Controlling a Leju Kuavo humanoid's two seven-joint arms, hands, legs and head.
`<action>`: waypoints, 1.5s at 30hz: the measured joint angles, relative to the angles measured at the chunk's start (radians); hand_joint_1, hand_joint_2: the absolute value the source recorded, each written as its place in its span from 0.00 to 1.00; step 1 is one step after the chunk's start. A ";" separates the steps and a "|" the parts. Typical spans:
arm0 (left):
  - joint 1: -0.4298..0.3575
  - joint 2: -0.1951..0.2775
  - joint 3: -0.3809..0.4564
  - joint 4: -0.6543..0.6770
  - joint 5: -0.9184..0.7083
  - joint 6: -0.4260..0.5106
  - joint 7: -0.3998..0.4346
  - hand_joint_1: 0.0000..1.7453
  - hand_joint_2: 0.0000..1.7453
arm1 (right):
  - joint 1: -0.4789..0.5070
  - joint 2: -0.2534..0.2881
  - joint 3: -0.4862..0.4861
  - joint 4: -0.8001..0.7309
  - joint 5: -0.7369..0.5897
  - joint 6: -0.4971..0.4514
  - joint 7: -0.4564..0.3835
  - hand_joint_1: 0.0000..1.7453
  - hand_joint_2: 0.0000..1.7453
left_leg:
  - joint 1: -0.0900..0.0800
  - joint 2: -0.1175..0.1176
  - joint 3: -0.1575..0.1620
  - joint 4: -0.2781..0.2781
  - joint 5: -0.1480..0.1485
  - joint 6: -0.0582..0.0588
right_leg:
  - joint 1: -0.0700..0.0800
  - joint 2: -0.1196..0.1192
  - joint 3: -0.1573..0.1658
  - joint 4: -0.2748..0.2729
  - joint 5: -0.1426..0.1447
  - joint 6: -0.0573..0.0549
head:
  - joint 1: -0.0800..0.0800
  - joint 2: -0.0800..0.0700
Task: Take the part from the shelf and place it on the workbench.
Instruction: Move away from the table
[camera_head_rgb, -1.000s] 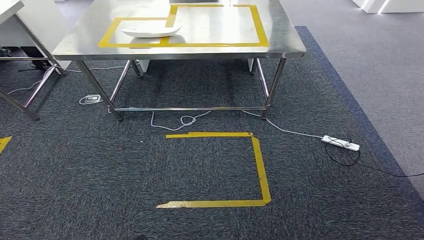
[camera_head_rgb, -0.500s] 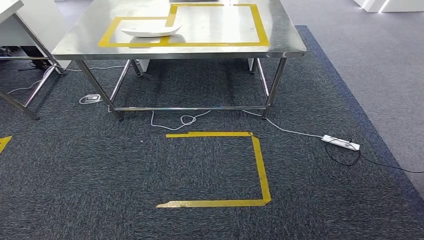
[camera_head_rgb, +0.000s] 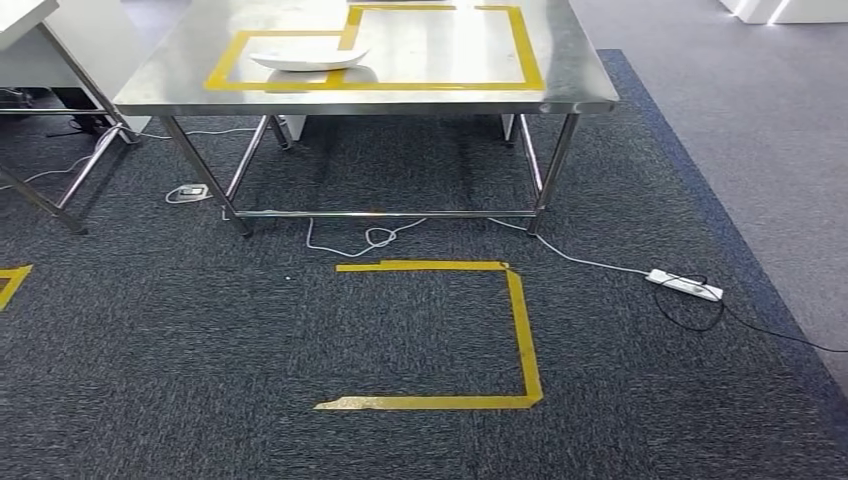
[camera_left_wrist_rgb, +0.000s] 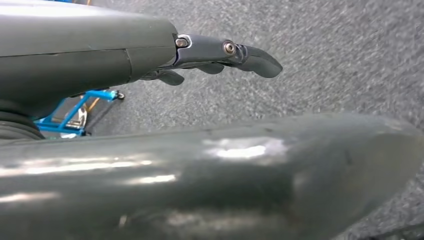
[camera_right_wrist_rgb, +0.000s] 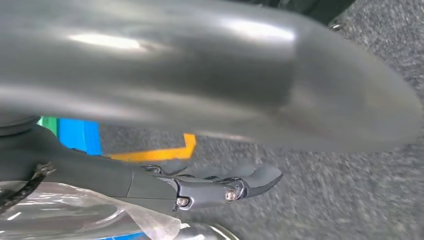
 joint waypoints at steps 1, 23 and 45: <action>-0.002 0.002 0.000 0.001 0.000 -0.006 0.000 0.00 0.00 | -0.002 0.000 -0.001 0.001 0.006 0.000 -0.006 0.00 0.00 | 0.001 -0.007 -0.005 0.009 -0.003 -0.008 | -0.002 0.016 0.042 -0.071 0.017 0.002 | 0.001 0.000; -0.035 0.007 0.027 0.107 0.000 0.072 -0.039 0.00 0.00 | -0.030 0.000 -0.025 0.029 0.009 -0.037 -0.040 0.00 0.00 | -0.009 0.075 0.006 0.028 -0.036 -0.009 | 0.020 -0.128 0.092 -0.138 0.010 -0.033 | -0.011 0.000; -0.042 -0.014 0.080 0.102 -0.015 0.057 -0.062 0.00 0.00 | -0.053 0.002 -0.081 0.072 0.104 -0.039 -0.050 0.00 0.00 | 0.006 0.010 -0.157 0.318 -0.132 -0.057 | 0.010 -0.057 0.091 -0.150 0.014 -0.071 | -0.019 0.000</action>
